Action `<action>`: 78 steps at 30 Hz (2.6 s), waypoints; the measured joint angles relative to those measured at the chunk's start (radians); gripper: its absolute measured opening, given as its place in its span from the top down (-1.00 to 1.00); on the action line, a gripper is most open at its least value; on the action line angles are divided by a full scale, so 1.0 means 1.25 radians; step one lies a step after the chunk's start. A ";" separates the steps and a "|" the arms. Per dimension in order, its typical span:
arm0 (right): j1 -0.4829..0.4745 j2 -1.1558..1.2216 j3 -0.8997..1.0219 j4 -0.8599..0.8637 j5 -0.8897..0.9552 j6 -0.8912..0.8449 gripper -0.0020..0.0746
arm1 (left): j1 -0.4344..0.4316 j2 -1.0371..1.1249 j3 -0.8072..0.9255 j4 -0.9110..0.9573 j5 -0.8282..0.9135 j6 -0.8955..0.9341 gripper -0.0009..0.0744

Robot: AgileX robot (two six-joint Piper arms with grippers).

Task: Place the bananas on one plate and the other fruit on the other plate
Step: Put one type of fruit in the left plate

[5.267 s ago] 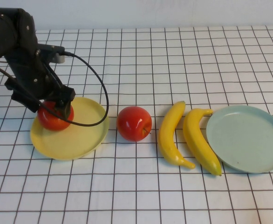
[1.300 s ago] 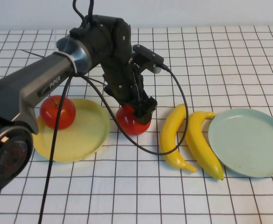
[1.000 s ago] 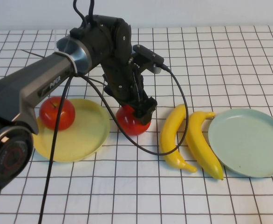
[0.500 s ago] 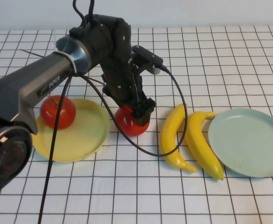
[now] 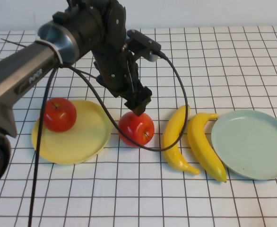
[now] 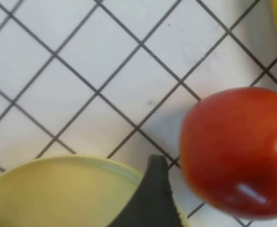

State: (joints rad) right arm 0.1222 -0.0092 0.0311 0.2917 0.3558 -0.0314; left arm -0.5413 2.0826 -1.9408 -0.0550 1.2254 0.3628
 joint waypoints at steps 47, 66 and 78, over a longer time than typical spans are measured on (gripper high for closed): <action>0.000 -0.001 0.000 0.000 0.000 0.000 0.99 | -0.148 0.031 0.023 0.044 0.004 -0.126 -0.80; 0.000 -0.003 0.000 0.000 0.000 0.000 0.99 | -0.090 -0.005 0.026 0.059 0.004 -0.119 -0.80; 0.000 -0.003 0.000 0.000 0.000 0.000 0.99 | -0.040 -0.017 0.150 -0.039 0.004 -0.061 -0.80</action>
State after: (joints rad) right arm 0.1222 -0.0134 0.0311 0.2917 0.3558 -0.0314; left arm -0.5917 2.0611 -1.7530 -0.1035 1.2303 0.2871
